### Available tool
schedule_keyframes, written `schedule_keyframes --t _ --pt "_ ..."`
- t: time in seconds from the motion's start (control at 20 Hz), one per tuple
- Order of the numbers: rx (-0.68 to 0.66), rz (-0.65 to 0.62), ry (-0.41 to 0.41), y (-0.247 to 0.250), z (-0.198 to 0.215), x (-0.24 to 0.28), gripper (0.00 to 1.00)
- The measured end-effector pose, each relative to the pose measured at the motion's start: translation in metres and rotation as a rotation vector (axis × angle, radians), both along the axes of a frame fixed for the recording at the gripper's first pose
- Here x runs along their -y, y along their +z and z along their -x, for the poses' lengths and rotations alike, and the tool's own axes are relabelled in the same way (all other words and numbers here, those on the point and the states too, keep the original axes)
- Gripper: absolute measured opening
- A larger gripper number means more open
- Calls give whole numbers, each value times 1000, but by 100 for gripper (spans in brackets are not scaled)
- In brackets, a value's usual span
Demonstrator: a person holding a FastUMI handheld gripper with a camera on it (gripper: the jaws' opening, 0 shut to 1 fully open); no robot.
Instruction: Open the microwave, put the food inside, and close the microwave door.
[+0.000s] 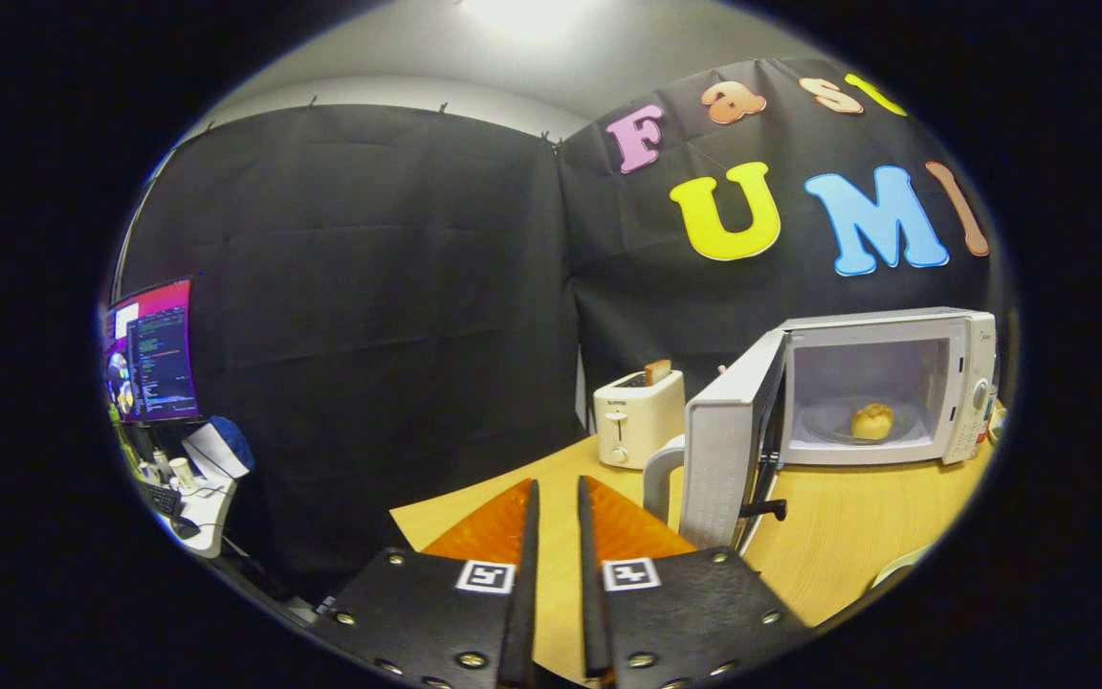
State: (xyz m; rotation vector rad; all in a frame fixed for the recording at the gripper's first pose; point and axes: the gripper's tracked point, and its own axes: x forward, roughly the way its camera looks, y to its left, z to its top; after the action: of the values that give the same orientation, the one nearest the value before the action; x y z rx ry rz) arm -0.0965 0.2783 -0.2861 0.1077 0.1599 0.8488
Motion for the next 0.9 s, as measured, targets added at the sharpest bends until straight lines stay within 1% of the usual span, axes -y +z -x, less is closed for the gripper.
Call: schedule_keyframes --t 0.05,0.15,0.2,0.25,0.3,0.35,0.4,0.45,0.5,0.6,0.75,0.9 --pt "18 2 -30 -4 -6 -4 10" --pt "48 28 -92 -9 -16 -13 12" --pt "35 38 -109 -18 -23 -20 12" --pt "18 51 -135 -25 -20 -16 12" --pt "8 53 -149 -30 -34 -25 3" --pt "3 62 -176 -34 -40 -23 6" --pt "10 77 -216 -36 -49 -16 5" --pt "21 82 -236 -36 -55 -15 5" --pt "34 107 -252 -39 -56 -10 1" --pt "60 147 -299 -44 -61 3 1" --pt "32 122 -337 -45 -69 32 1" --pt "48 133 -400 -38 -86 75 1"
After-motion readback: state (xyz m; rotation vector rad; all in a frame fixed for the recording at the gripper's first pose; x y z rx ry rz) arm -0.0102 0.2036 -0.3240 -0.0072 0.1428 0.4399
